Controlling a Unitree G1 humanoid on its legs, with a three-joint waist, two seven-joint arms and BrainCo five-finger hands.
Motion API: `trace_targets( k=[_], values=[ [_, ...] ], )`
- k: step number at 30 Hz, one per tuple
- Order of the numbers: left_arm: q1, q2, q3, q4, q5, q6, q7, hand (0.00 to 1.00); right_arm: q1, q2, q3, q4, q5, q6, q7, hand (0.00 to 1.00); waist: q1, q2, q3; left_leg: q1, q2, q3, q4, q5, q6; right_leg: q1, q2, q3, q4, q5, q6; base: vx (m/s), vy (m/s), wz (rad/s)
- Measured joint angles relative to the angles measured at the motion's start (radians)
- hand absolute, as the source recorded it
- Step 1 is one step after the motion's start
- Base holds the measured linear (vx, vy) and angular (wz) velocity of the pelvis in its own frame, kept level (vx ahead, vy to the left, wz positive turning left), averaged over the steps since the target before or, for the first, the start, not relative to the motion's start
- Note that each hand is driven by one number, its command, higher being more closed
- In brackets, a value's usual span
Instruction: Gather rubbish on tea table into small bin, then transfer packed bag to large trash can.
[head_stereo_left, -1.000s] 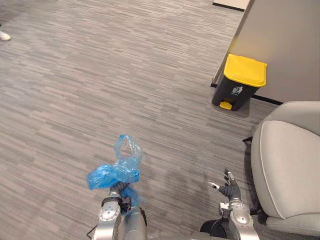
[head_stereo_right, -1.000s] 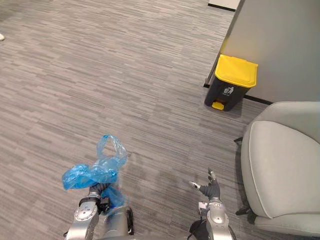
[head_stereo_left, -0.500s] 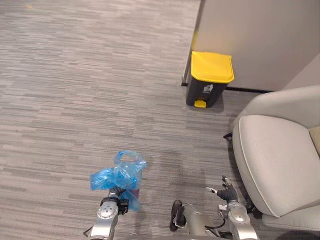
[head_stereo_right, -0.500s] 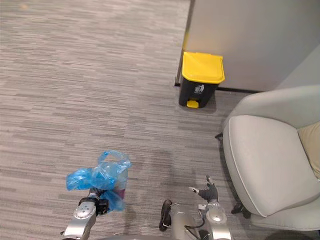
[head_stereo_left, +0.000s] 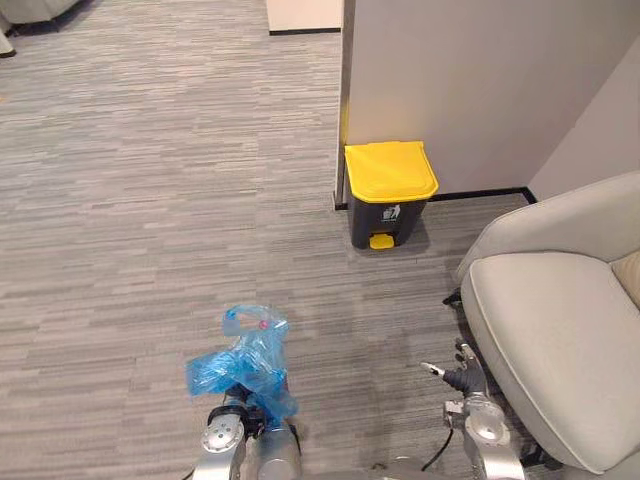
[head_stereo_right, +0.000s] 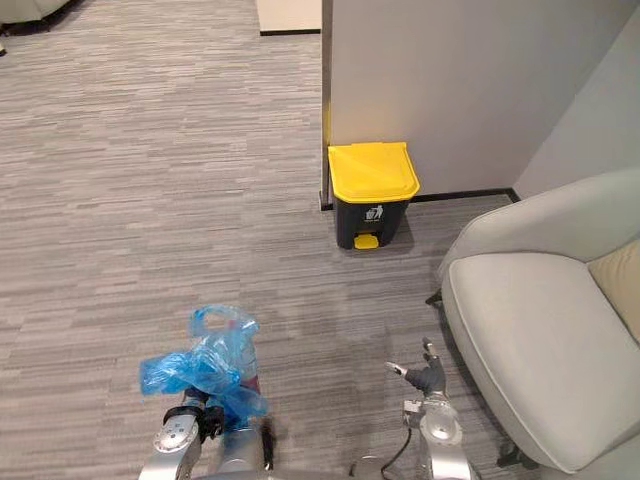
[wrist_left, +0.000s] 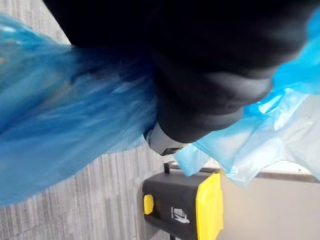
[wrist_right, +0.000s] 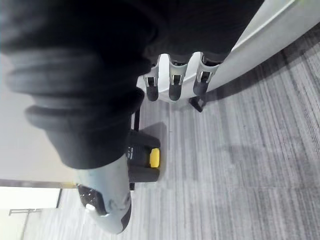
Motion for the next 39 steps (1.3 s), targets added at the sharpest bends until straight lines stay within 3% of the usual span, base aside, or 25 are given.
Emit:
trace_targets(
  k=[1,2,4,6,8,9,11,12,13,15,16,18,20,22,23,24,25,26,28,29,31,33,34,35,39],
  values=[
    [-0.001,0.008,0.007,0.000,0.000,0.000,0.002,1.00,0.001,0.009,-0.001,-0.001,0.000,-0.001,-0.001,0.00,0.000,-0.010,-0.002,-0.001,-0.015,0.013,0.000,-0.010,0.006,0.000,-0.017,0.012,-0.014,-0.001,0.008,0.43,0.295,-0.23],
    [-0.009,0.015,0.014,-0.002,0.000,0.002,0.008,1.00,-0.002,0.013,0.000,-0.007,-0.001,-0.002,-0.001,0.00,0.001,-0.041,-0.013,-0.005,-0.030,0.038,0.037,-0.049,0.026,0.013,-0.040,0.030,-0.039,0.000,0.015,0.35,0.249,-0.33],
    [-0.001,0.015,0.014,-0.002,0.000,0.003,0.017,1.00,-0.010,0.011,-0.001,-0.009,-0.004,-0.004,-0.001,0.00,0.002,-0.038,-0.013,0.002,-0.033,0.071,0.089,-0.118,0.040,0.022,-0.058,0.065,-0.037,0.005,0.024,0.34,0.270,-0.51],
    [0.020,0.024,0.004,-0.003,0.000,0.007,0.019,1.00,-0.031,0.015,0.005,-0.005,-0.017,-0.004,0.001,0.00,0.003,-0.035,-0.011,0.068,-0.044,0.134,0.085,-0.180,0.049,-0.041,-0.087,0.115,0.131,0.011,0.071,0.28,0.202,-0.76],
    [0.020,0.031,-0.009,-0.003,-0.001,0.007,0.020,1.00,-0.034,0.014,0.006,0.010,-0.023,-0.004,0.002,0.00,-0.002,-0.031,-0.011,0.136,-0.053,0.175,0.058,-0.207,0.061,-0.152,-0.114,0.122,0.386,0.064,0.163,0.31,0.123,-0.42],
    [0.018,0.034,-0.014,-0.003,-0.002,0.008,0.022,1.00,-0.034,0.015,0.006,0.022,-0.023,-0.004,0.002,0.00,-0.005,-0.029,-0.010,0.156,-0.055,0.179,0.048,-0.211,0.064,-0.178,-0.118,0.118,0.444,0.062,0.164,0.33,0.054,-0.17],
    [0.015,0.052,-0.028,-0.007,-0.005,0.008,0.032,1.00,-0.036,0.013,0.013,0.045,-0.023,0.002,0.006,0.00,-0.029,-0.019,-0.003,0.235,-0.055,0.179,-0.016,-0.217,0.064,-0.286,-0.115,0.048,0.577,0.017,0.084,0.34,-0.018,-0.02],
    [0.013,0.054,-0.028,-0.007,-0.007,0.008,0.037,1.00,-0.038,0.010,0.020,0.045,-0.023,0.002,0.007,0.00,-0.032,-0.018,-0.002,0.253,-0.051,0.181,-0.033,-0.217,0.063,-0.314,-0.112,0.021,0.580,0.006,0.064,0.42,-0.107,-0.10],
    [-0.006,0.060,-0.026,0.011,-0.016,0.007,0.038,1.00,-0.055,-0.004,0.032,0.075,-0.023,-0.002,0.018,0.00,-0.033,-0.012,0.003,0.307,-0.029,0.188,-0.070,-0.216,0.051,-0.397,-0.083,-0.057,0.505,-0.011,0.025,0.36,-0.130,-0.11],
    [-0.031,0.064,-0.025,0.049,-0.020,0.005,0.038,1.00,-0.071,-0.012,0.035,0.117,-0.023,-0.002,0.020,0.00,-0.034,-0.009,0.004,0.331,-0.014,0.183,-0.084,-0.213,0.046,-0.428,-0.050,-0.088,0.382,0.010,0.004,0.34,-0.161,0.10],
    [-0.048,0.090,-0.024,0.089,-0.022,0.004,0.039,1.00,-0.074,-0.020,0.038,0.150,-0.024,-0.001,0.020,0.00,-0.045,-0.037,-0.002,0.351,-0.037,0.138,-0.093,-0.210,0.010,-0.418,-0.018,-0.093,0.149,0.211,-0.037,0.40,-0.191,0.34],
    [-0.070,0.067,-0.024,0.129,-0.022,0.003,0.038,1.00,-0.100,-0.060,0.034,0.192,-0.024,0.003,0.019,0.00,-0.052,0.022,0.005,0.358,0.001,0.040,-0.110,-0.194,-0.005,-0.391,0.029,-0.097,0.143,0.196,-0.084,0.45,-0.205,-0.04],
    [-0.082,0.051,-0.024,0.129,-0.022,0.004,0.038,1.00,-0.127,-0.085,0.020,0.191,-0.023,0.003,0.016,0.00,-0.060,0.052,0.021,0.356,0.008,0.015,-0.102,-0.152,-0.044,-0.390,0.037,-0.099,0.145,0.167,-0.089,0.34,-0.163,-0.13],
    [-0.101,0.029,-0.023,0.128,-0.022,0.004,0.038,1.00,-0.119,-0.082,0.012,0.188,-0.021,0.008,0.015,0.00,-0.059,0.052,0.027,0.329,0.013,-0.026,0.008,-0.106,-0.066,-0.337,0.038,-0.114,0.133,0.138,-0.089,0.32,-0.147,0.26],
    [-0.095,0.004,-0.023,0.114,-0.022,0.005,0.036,1.00,-0.085,-0.070,0.018,0.159,-0.020,0.009,0.015,0.00,-0.057,0.055,0.039,0.269,0.043,-0.057,0.233,-0.027,-0.082,-0.228,0.046,-0.136,0.078,0.126,-0.093,0.32,-0.135,0.30],
    [-0.086,-0.006,-0.023,0.098,-0.022,0.005,0.035,1.00,-0.067,-0.063,0.022,0.131,-0.020,0.009,0.015,0.00,-0.054,0.053,0.040,0.228,0.060,-0.065,0.342,0.012,-0.090,-0.186,0.051,-0.141,0.051,0.121,-0.098,0.35,-0.118,0.25],
    [-0.066,-0.018,-0.024,0.069,-0.023,0.004,0.033,1.00,-0.052,-0.053,0.025,0.094,-0.020,0.007,0.015,0.00,-0.049,0.046,0.045,0.164,0.089,-0.066,0.485,0.009,-0.089,-0.140,0.060,-0.145,0.022,0.114,-0.105,0.25,-0.033,0.01],
    [-0.052,-0.025,-0.023,0.039,-0.029,0.004,0.027,1.00,-0.050,-0.037,0.024,0.056,-0.018,0.006,0.012,0.00,-0.035,0.055,0.041,0.074,0.112,-0.053,0.617,-0.034,-0.051,-0.090,0.074,-0.144,-0.010,0.104,-0.113,0.28,-0.010,-0.11],
    [-0.042,-0.024,-0.023,0.029,-0.039,0.005,0.019,1.00,-0.045,-0.030,0.024,0.029,-0.016,0.004,0.010,0.00,-0.013,0.042,0.045,-0.013,0.111,-0.023,0.635,-0.075,-0.005,-0.052,0.077,-0.129,-0.039,0.091,-0.114,0.23,0.033,-0.23],
    [-0.030,-0.022,-0.023,0.020,-0.040,0.006,0.017,1.00,-0.054,-0.021,0.023,0.029,-0.009,0.002,0.002,0.00,0.003,0.036,0.047,-0.058,0.103,0.008,0.566,-0.098,0.026,-0.026,0.074,-0.112,-0.061,0.084,-0.103,0.25,0.094,-0.25],
    [-0.018,-0.021,-0.023,0.010,-0.039,0.006,0.016,1.00,-0.053,-0.018,0.021,0.029,-0.007,0.003,-0.004,0.00,0.008,0.031,0.049,-0.085,0.069,0.024,0.414,-0.113,0.036,0.001,0.058,-0.103,-0.069,0.068,-0.079,0.27,0.152,-0.17],
    [-0.019,-0.023,-0.024,0.010,-0.039,0.006,0.016,1.00,-0.052,-0.028,0.013,0.030,-0.007,0.002,-0.005,0.00,0.007,0.043,0.044,-0.072,0.006,0.030,0.080,-0.064,0.009,0.010,0.030,-0.078,-0.043,0.029,-0.020,0.33,0.239,-0.23],
    [-0.024,-0.021,-0.022,0.019,-0.040,0.006,0.016,1.00,-0.057,-0.028,0.010,0.042,-0.006,0.002,-0.005,0.00,0.009,0.054,0.043,-0.051,-0.004,0.032,0.048,0.014,0.050,0.014,0.025,-0.060,-0.030,0.017,-0.001,0.43,0.280,-0.31],
    [-0.031,-0.008,-0.019,0.043,-0.040,0.007,0.017,1.00,-0.065,-0.011,0.010,0.077,0.000,0.005,-0.004,0.00,0.012,0.009,0.035,-0.020,-0.045,0.069,0.011,0.013,0.052,0.017,-0.008,-0.027,-0.059,0.015,0.012,0.29,0.179,-0.21],
    [-0.048,0.026,-0.001,0.086,-0.039,0.007,0.020,1.00,-0.087,-0.009,-0.005,0.107,-0.002,0.004,-0.005,0.00,0.017,-0.018,0.029,-0.030,-0.075,0.097,0.090,-0.044,0.098,0.054,-0.047,0.037,-0.132,0.041,0.035,0.32,0.163,-0.28]
  ],
)
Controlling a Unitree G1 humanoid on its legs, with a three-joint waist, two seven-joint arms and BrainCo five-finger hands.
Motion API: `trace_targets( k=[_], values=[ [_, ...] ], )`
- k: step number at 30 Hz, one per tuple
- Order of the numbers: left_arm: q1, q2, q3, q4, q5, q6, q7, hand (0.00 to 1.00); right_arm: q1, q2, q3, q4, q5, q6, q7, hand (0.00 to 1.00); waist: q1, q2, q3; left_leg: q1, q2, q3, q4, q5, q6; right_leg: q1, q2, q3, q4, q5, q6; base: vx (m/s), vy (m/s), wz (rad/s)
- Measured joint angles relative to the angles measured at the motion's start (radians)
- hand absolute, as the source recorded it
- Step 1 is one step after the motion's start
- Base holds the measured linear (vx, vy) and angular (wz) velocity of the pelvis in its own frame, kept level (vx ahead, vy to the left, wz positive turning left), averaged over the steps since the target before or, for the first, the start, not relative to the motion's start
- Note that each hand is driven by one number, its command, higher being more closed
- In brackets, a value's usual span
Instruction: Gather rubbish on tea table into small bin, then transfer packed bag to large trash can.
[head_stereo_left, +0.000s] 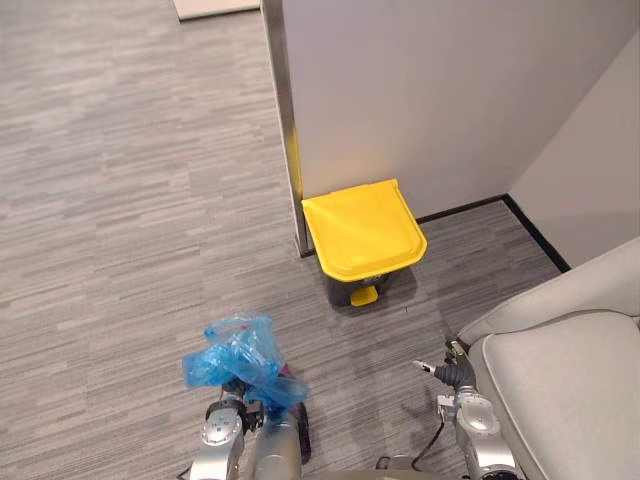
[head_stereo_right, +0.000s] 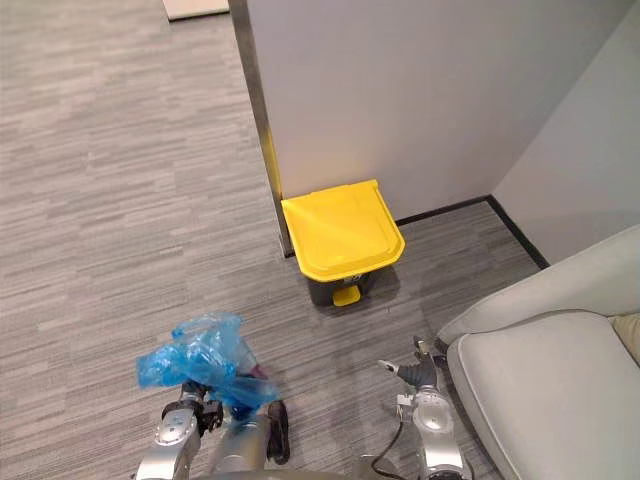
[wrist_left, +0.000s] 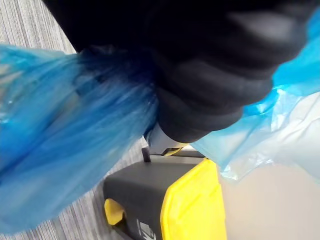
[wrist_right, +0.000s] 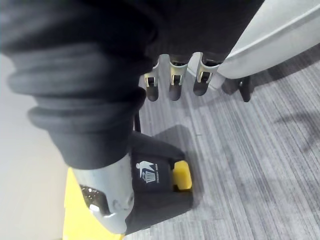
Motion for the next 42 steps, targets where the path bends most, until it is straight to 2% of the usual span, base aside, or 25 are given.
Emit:
trace_targets(
  k=[2,4,5,6,7,8,10,11,12,13,14,15,16,19,21,24,26,27,29,30,31,33,36,39,42],
  values=[
    [0.011,0.009,0.008,0.014,0.000,0.000,0.001,1.00,-0.037,-0.004,0.001,0.043,-0.010,-0.002,0.002,0.00,0.011,0.007,-0.001,0.054,-0.016,0.003,-0.031,-0.032,-0.003,-0.018,-0.012,0.044,0.060,0.019,0.022,0.27,0.137,-0.73],
    [0.039,0.019,0.006,0.018,0.000,0.000,0.003,1.00,-0.050,-0.005,0.003,0.070,-0.021,-0.002,0.004,0.00,0.008,0.010,-0.006,0.134,-0.025,0.009,-0.112,-0.068,-0.013,-0.095,-0.025,0.056,0.269,0.011,0.064,0.18,0.076,-0.47],
    [0.046,0.026,-0.007,0.020,0.000,0.000,0.005,1.00,-0.039,-0.009,0.002,0.083,-0.026,-0.001,0.004,0.00,-0.003,0.007,-0.005,0.181,-0.040,0.011,-0.151,-0.070,-0.010,-0.160,-0.044,0.049,0.425,0.043,0.119,0.15,0.024,0.03],
    [0.057,0.032,-0.026,0.019,0.000,0.000,0.011,1.00,-0.019,-0.011,0.003,0.087,-0.032,0.003,0.004,0.00,-0.024,0.007,-0.005,0.231,-0.046,0.006,-0.184,-0.076,-0.002,-0.221,-0.062,0.034,0.586,0.082,0.129,0.20,0.029,0.12],
    [0.058,0.035,-0.027,0.019,0.000,0.000,0.014,1.00,-0.012,-0.009,0.004,0.087,-0.035,0.004,0.005,0.00,-0.029,0.007,-0.005,0.245,-0.046,0.005,-0.188,-0.077,-0.001,-0.238,-0.067,0.027,0.623,0.065,0.103,0.28,0.032,0.17],
    [0.058,0.036,-0.031,0.018,0.000,0.000,0.019,1.00,-0.008,-0.007,0.007,0.087,-0.041,0.009,0.006,0.00,-0.042,0.005,-0.007,0.269,-0.047,0.005,-0.200,-0.084,-0.002,-0.285,-0.069,0.012,0.668,0.023,0.050,0.29,-0.023,0.17],
    [0.041,0.039,-0.029,0.019,0.000,0.001,0.018,1.00,-0.008,-0.011,0.007,0.084,-0.041,0.012,0.006,0.00,-0.048,0.009,-0.004,0.296,-0.039,-0.007,-0.216,-0.086,-0.005,-0.360,-0.050,-0.028,0.644,-0.027,0.005,0.28,-0.083,0.21],
    [0.022,0.036,-0.024,0.025,0.000,0.001,0.018,1.00,-0.006,-0.017,0.007,0.085,-0.041,0.013,0.006,0.00,-0.049,0.012,-0.002,0.311,-0.020,-0.026,-0.216,-0.086,-0.005,-0.391,-0.009,-0.035,0.568,-0.036,-0.015,0.26,-0.166,0.43],
    [0.017,0.043,-0.022,0.039,-0.001,-0.001,0.019,1.00,-0.001,-0.021,0.007,0.088,-0.041,0.014,0.005,0.00,-0.050,0.011,-0.003,0.325,-0.013,-0.058,-0.213,-0.084,-0.025,-0.387,0.037,-0.033,0.393,0.004,-0.024,0.26,-0.177,0.51],
    [0.017,0.053,-0.022,0.040,-0.001,-0.001,0.019,1.00,0.005,-0.020,0.007,0.089,-0.041,0.014,0.003,0.00,-0.053,0.001,-0.009,0.330,-0.026,-0.065,-0.213,-0.085,-0.039,-0.377,0.043,-0.028,0.296,0.066,-0.035,0.28,-0.158,0.65],
    [-0.001,0.033,-0.022,0.069,0.000,0.000,0.019,1.00,0.013,-0.040,0.001,0.110,-0.040,0.013,0.003,0.00,-0.062,0.014,-0.012,0.347,-0.018,-0.109,-0.214,-0.101,-0.067,-0.360,0.051,-0.031,0.261,0.144,-0.066,0.29,-0.126,0.41],
    [-0.001,0.008,-0.022,0.073,-0.001,-0.001,0.018,1.00,0.004,-0.051,0.000,0.123,-0.040,0.017,0.003,0.00,-0.056,0.044,-0.026,0.343,0.008,-0.118,-0.216,-0.096,-0.075,-0.348,0.070,-0.046,0.241,0.146,-0.069,0.29,-0.121,0.28],
    [0.001,0.000,-0.021,0.073,-0.001,-0.003,0.019,1.00,0.002,-0.056,-0.001,0.119,-0.040,0.017,0.002,0.00,-0.050,0.051,-0.028,0.344,0.015,-0.117,-0.218,-0.091,-0.084,-0.343,0.075,-0.053,0.229,0.143,-0.074,0.30,-0.159,0.06],
    [-0.016,-0.032,-0.023,0.073,-0.001,-0.003,0.017,1.00,-0.003,-0.063,-0.005,0.120,-0.038,0.016,0.002,0.00,-0.050,0.058,-0.027,0.344,0.034,-0.144,-0.227,-0.059,-0.125,-0.307,0.084,-0.091,0.203,0.129,-0.088,0.21,-0.150,0.32],
    [-0.021,-0.035,-0.022,0.057,-0.001,-0.004,0.015,1.00,0.015,-0.052,-0.005,0.114,-0.032,0.016,0.001,0.00,-0.048,0.051,-0.024,0.333,0.051,-0.171,-0.143,-0.058,-0.128,-0.237,0.087,-0.133,0.161,0.123,-0.094,0.10,-0.076,0.52],
    [-0.012,-0.040,-0.021,0.031,-0.001,-0.003,0.015,1.00,0.053,-0.035,-0.005,0.046,-0.005,0.012,0.001,0.00,-0.042,0.046,-0.022,0.229,0.088,-0.155,0.110,-0.033,-0.149,-0.147,0.085,-0.168,0.091,0.116,-0.094,0.06,-0.029,0.37],
    [-0.009,-0.040,-0.012,0.031,-0.001,-0.002,0.015,1.00,0.054,-0.022,-0.013,0.038,0.005,0.011,0.000,0.00,-0.040,0.040,-0.018,0.195,0.102,-0.119,0.173,-0.001,-0.142,-0.122,0.079,-0.177,0.059,0.117,-0.093,0.04,-0.001,0.29],
    [-0.009,-0.040,-0.011,0.031,-0.001,-0.001,0.014,1.00,0.053,-0.014,-0.025,0.038,0.016,0.011,0.000,0.00,-0.039,0.029,-0.015,0.187,0.107,-0.083,0.164,-0.033,-0.113,-0.119,0.070,-0.185,0.049,0.121,-0.092,0.04,0.010,0.27],
    [-0.012,-0.039,-0.012,0.031,-0.001,0.001,0.008,1.00,0.049,-0.004,-0.053,0.040,0.026,0.012,-0.001,0.00,-0.042,0.032,-0.015,0.188,0.101,-0.039,0.039,-0.056,-0.083,-0.129,0.059,-0.194,0.051,0.127,-0.083,0.04,0.067,0.21],
    [-0.012,-0.039,-0.012,0.032,0.000,0.001,0.005,1.00,0.047,-0.005,-0.065,0.042,0.028,0.012,-0.001,0.00,-0.042,0.047,-0.015,0.202,0.097,-0.024,-0.088,-0.022,-0.091,-0.131,0.061,-0.196,0.053,0.130,-0.076,0.04,0.106,-0.03],
    [-0.012,-0.035,-0.012,0.037,0.000,0.002,0.002,1.00,0.046,0.000,-0.073,0.045,0.029,0.013,-0.001,0.00,-0.040,0.051,-0.016,0.224,0.094,-0.019,-0.114,-0.026,-0.097,-0.130,0.065,-0.187,0.052,0.132,-0.071,0.05,0.110,-0.11],
    [-0.011,-0.014,-0.015,0.038,0.000,0.002,-0.001,1.00,0.052,0.012,-0.082,0.047,0.030,0.013,-0.001,0.00,-0.038,0.034,-0.021,0.244,0.067,-0.016,-0.162,-0.025,-0.096,-0.129,0.062,-0.171,0.021,0.149,-0.049,0.03,0.102,-0.08],
    [-0.011,-0.001,-0.023,0.060,0.000,0.002,-0.003,1.00,0.052,0.010,-0.092,0.057,0.029,0.013,-0.001,0.00,-0.041,0.033,-0.021,0.270,0.041,-0.003,-0.209,-0.010,-0.080,-0.118,0.046,-0.158,-0.008,0.167,-0.034,0.00,0.099,-0.08],
    [-0.012,0.011,-0.024,0.079,0.000,0.002,-0.003,1.00,0.042,0.010,-0.092,0.107,0.029,0.012,-0.001,0.00,-0.043,0.034,-0.021,0.303,0.009,-0.003,-0.290,0.036,-0.072,-0.095,0.037,-0.159,-0.065,0.200,-0.031,-0.04,0.051,0.02],
    [-0.012,0.018,-0.027,0.114,0.001,0.002,-0.003,1.00,0.025,0.006,-0.093,0.156,0.029,0.012,-0.001,0.00,-0.044,0.040,-0.025,0.307,0.008,-0.004,-0.337,0.062,-0.077,-0.095,0.052,-0.155,-0.109,0.232,-0.040,-0.06,-0.015,-0.06]
  ],
)
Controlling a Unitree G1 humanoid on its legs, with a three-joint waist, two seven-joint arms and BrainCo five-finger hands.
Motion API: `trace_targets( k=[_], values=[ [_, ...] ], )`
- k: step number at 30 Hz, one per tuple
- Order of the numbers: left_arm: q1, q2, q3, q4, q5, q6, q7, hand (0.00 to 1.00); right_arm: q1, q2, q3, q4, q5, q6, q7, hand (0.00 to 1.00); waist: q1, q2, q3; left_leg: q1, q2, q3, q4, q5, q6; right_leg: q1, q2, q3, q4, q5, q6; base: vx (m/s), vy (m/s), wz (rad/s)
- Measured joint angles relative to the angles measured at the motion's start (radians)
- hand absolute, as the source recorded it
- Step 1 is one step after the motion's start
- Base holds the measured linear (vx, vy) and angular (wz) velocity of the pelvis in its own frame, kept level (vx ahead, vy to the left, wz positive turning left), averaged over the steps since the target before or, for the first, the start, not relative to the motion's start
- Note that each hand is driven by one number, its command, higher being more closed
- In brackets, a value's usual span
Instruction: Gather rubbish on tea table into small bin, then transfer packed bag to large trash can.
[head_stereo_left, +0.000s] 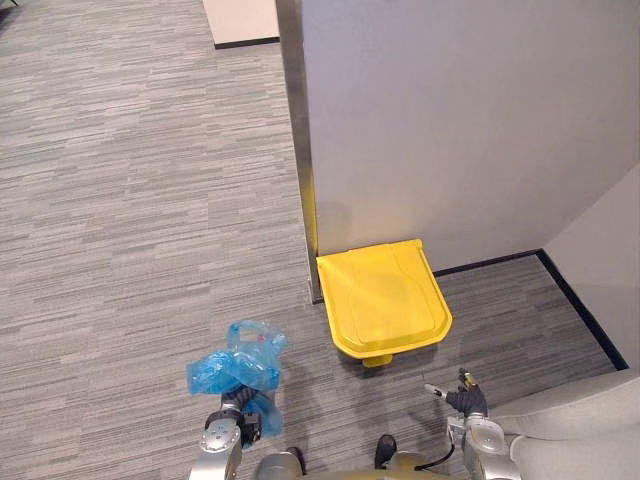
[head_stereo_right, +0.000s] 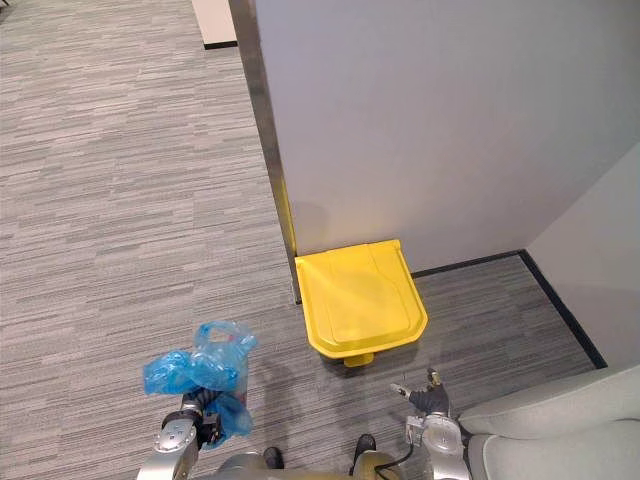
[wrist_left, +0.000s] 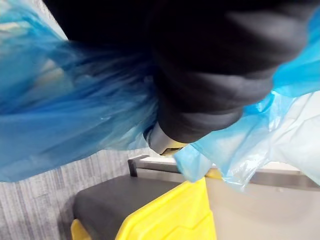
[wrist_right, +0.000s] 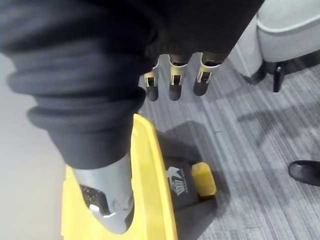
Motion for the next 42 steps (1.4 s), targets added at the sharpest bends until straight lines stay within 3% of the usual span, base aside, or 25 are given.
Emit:
trace_targets(
  k=[8,14,23,26,29,30,32,33,34,37,38,39,40,42],
  values=[
    [0.001,0.001,0.001,0.045,0.000,0.000,0.001,1.00,-0.029,-0.040,-0.031,0.055,0.000,0.000,-0.001,0.00,-0.002,0.019,-0.015,0.016,0.006,-0.029,-0.089,0.024,-0.003,-0.001,0.035,0.023,-0.087,0.076,-0.014,-0.08,-0.026,-0.11],
    [0.003,0.013,0.007,0.060,-0.001,0.000,0.004,1.00,-0.031,-0.064,-0.038,0.062,0.000,0.000,-0.001,0.00,-0.002,0.016,-0.016,0.015,0.001,-0.014,-0.092,0.024,-0.004,0.001,0.037,0.052,-0.133,0.113,-0.010,-0.08,0.003,-0.14],
    [0.002,0.031,0.046,0.059,-0.001,0.000,0.021,1.00,-0.054,-0.085,-0.037,0.063,-0.007,0.003,-0.001,0.00,-0.001,0.002,-0.023,-0.001,0.004,0.022,-0.104,0.010,-0.016,-0.037,0.049,0.102,-0.152,0.120,-0.001,0.02,-0.008,-0.16],
    [0.017,0.036,0.053,0.055,-0.002,-0.001,0.022,1.00,-0.092,-0.092,-0.032,0.063,-0.008,0.005,-0.002,0.00,0.003,-0.001,-0.021,-0.027,0.011,0.041,-0.032,-0.044,-0.004,-0.080,0.053,0.152,-0.099,0.100,0.006,0.08,0.032,-0.51],
    [0.022,0.035,0.053,0.053,-0.002,-0.001,0.022,1.00,-0.120,-0.103,-0.022,0.054,-0.008,0.006,-0.006,0.00,-0.002,-0.003,-0.012,-0.043,0.008,0.037,0.088,-0.137,0.014,-0.198,0.022,0.187,0.207,-0.038,0.035,0.06,0.115,-0.34],
    [0.016,0.031,0.051,0.048,-0.002,-0.001,0.021,1.00,-0.105,-0.103,-0.024,0.042,-0.008,0.007,-0.017,0.00,-0.005,-0.003,0.001,-0.018,0.007,0.022,0.120,-0.180,0.030,-0.237,-0.001,0.181,0.380,-0.070,0.070,0.05,0.153,0.13],
    [0.015,0.030,0.043,0.015,-0.002,-0.002,0.022,1.00,-0.081,-0.093,-0.027,0.010,-0.008,0.009,-0.022,0.00,-0.007,0.008,0.041,0.039,0.001,0.001,0.177,-0.240,0.053,-0.338,-0.027,0.161,0.652,-0.099,0.094,0.10,0.093,0.30],
    [0.013,0.034,0.036,0.009,-0.002,-0.002,0.023,1.00,-0.059,-0.080,-0.026,-0.024,-0.007,0.011,-0.022,0.00,0.000,-0.003,0.044,0.059,0.002,-0.004,0.225,-0.281,0.059,-0.376,-0.032,0.144,0.630,-0.143,0.055,0.15,0.067,0.32],
    [0.012,0.040,0.033,0.009,-0.002,-0.001,0.025,1.00,-0.058,-0.072,-0.026,-0.039,-0.006,0.013,-0.022,0.00,-0.001,-0.009,0.045,0.062,0.001,-0.009,0.245,-0.296,0.063,-0.390,-0.034,0.131,0.593,-0.140,0.052,0.21,0.040,0.35],
    [-0.023,0.057,0.026,0.011,-0.001,-0.002,0.024,1.00,-0.069,-0.061,-0.026,-0.079,0.000,0.012,-0.029,0.00,0.001,-0.043,0.061,0.067,-0.024,-0.028,0.315,-0.348,0.037,-0.414,-0.035,0.042,0.207,-0.061,0.070,0.22,-0.050,0.57],
    [-0.026,0.056,0.027,0.010,-0.001,-0.002,0.025,1.00,-0.071,-0.061,-0.027,-0.079,0.000,0.012,-0.033,0.00,0.003,-0.049,0.062,0.075,-0.031,-0.030,0.317,-0.358,0.028,-0.413,-0.034,0.037,0.194,-0.062,0.068,0.24,-0.074,0.38],
    [-0.034,0.046,0.027,0.014,-0.001,-0.002,0.026,1.00,-0.079,-0.068,-0.027,-0.080,0.000,0.013,-0.040,0.00,0.004,-0.052,0.065,0.090,-0.031,-0.039,0.320,-0.372,0.020,-0.409,-0.033,0.041,0.202,-0.021,0.030,0.26,-0.040,0.15],
    [-0.040,0.030,0.019,0.014,-0.002,-0.003,0.026,1.00,-0.092,-0.076,-0.030,-0.098,0.000,0.014,-0.041,0.00,0.006,-0.006,0.084,0.104,-0.009,-0.050,0.318,-0.373,0.015,-0.395,-0.031,0.020,0.215,-0.018,0.031,0.38,-0.061,0.17],
    [-0.058,0.029,0.008,0.013,-0.001,-0.005,0.027,1.00,-0.089,-0.072,-0.037,-0.162,0.002,0.014,-0.040,0.00,0.005,0.021,0.093,0.118,0.000,-0.059,0.310,-0.369,0.009,-0.402,-0.032,0.010,0.271,-0.002,0.031,0.31,-0.053,0.28]
  ],
)
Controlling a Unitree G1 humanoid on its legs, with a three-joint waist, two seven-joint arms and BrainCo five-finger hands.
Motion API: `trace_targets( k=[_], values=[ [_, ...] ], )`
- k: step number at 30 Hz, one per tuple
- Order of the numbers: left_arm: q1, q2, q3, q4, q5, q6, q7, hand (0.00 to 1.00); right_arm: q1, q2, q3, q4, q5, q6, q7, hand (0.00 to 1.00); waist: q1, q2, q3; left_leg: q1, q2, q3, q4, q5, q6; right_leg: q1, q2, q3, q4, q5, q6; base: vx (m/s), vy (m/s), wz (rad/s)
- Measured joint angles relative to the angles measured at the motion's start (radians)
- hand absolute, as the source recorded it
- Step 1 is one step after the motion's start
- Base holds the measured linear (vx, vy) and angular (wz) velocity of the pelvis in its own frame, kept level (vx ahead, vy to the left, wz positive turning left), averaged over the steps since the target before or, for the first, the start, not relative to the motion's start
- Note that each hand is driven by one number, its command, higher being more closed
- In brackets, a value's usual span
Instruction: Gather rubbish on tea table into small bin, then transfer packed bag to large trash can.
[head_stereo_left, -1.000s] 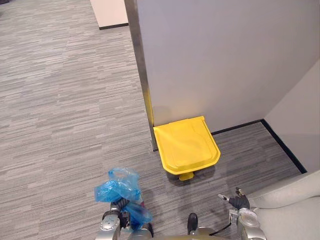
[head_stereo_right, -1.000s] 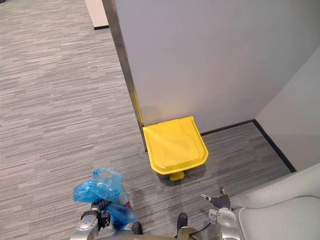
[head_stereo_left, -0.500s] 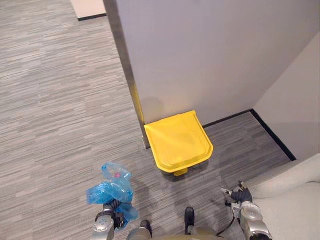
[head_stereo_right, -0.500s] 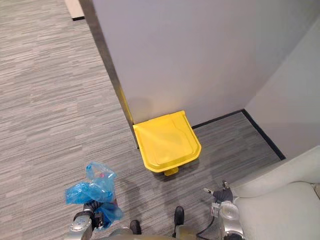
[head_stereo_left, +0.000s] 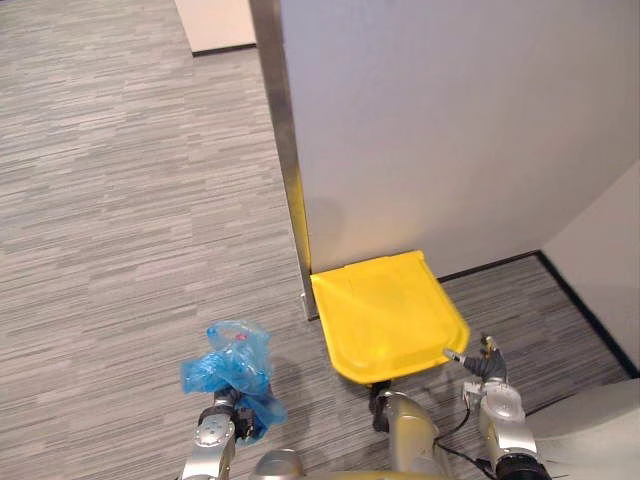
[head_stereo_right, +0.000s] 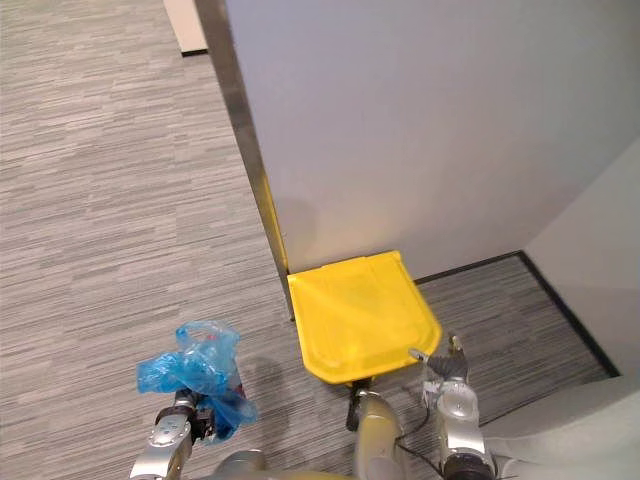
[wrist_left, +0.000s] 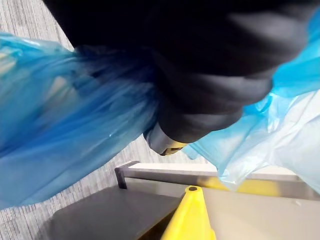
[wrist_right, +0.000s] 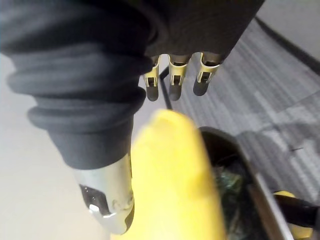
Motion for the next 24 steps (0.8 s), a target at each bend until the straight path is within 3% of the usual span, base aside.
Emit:
trace_targets(
  k=[1,3,4,10,12,15,18,24],
  values=[
    [-0.001,-0.001,-0.001,0.000,0.000,0.000,0.000,1.00,0.003,0.000,-0.004,-0.002,0.000,0.000,0.000,0.00,0.000,0.002,0.001,0.015,0.005,-0.001,-0.001,0.000,0.000,0.000,0.000,-0.005,0.037,-0.012,-0.002,0.25,-0.070,0.27],
    [-0.004,-0.001,-0.003,-0.004,0.000,-0.003,0.000,1.00,0.023,0.016,-0.034,-0.036,0.010,-0.003,-0.001,0.00,0.006,-0.002,0.003,0.077,0.024,-0.012,0.011,-0.001,-0.002,-0.005,-0.003,-0.002,0.194,-0.124,-0.010,0.26,-0.102,0.03],
    [-0.006,-0.001,-0.003,-0.005,0.000,-0.003,0.000,1.00,0.026,0.022,-0.038,-0.046,0.012,-0.004,-0.001,0.00,0.014,-0.007,0.001,0.077,0.029,-0.015,0.017,-0.001,-0.002,-0.020,-0.003,0.004,0.222,-0.146,-0.006,0.19,-0.101,-0.22],
    [-0.041,-0.018,-0.003,-0.006,0.000,-0.002,-0.004,1.00,0.029,0.055,-0.057,-0.060,0.029,-0.003,0.001,0.00,0.013,-0.011,0.002,0.056,0.043,-0.051,-0.039,-0.001,-0.002,-0.049,0.016,-0.023,0.204,-0.147,-0.009,0.04,-0.086,0.02],
    [-0.041,-0.028,-0.003,-0.006,0.000,-0.002,-0.005,1.00,0.029,0.059,-0.052,-0.041,0.029,-0.002,0.002,0.00,0.001,-0.011,0.002,0.061,0.043,-0.059,-0.084,0.000,-0.005,-0.050,0.014,-0.032,0.184,-0.139,-0.005,-0.05,-0.059,0.17],
    [-0.043,-0.029,-0.004,-0.006,0.000,-0.001,-0.006,1.00,0.038,0.060,0.005,-0.011,0.028,-0.001,0.008,0.00,-0.004,-0.016,0.001,0.049,0.054,-0.099,-0.122,-0.014,-0.036,-0.053,0.013,-0.051,0.155,-0.115,-0.007,-0.13,-0.062,0.21],
    [-0.035,-0.027,-0.007,-0.006,0.000,-0.001,-0.006,1.00,0.039,0.060,0.095,0.024,0.027,0.000,0.029,0.00,-0.002,-0.027,-0.005,-0.006,0.063,-0.141,-0.119,-0.010,-0.043,-0.065,0.014,-0.071,0.112,-0.091,-0.014,-0.10,-0.081,0.32],
    [-0.058,-0.025,-0.033,-0.006,0.000,-0.001,-0.004,1.00,-0.046,0.043,0.222,0.021,0.026,-0.002,0.042,0.00,0.024,-0.019,0.001,-0.161,0.070,-0.228,-0.112,0.067,-0.088,-0.149,-0.001,-0.120,0.104,-0.097,-0.003,0.00,-0.076,0.46]
  ],
)
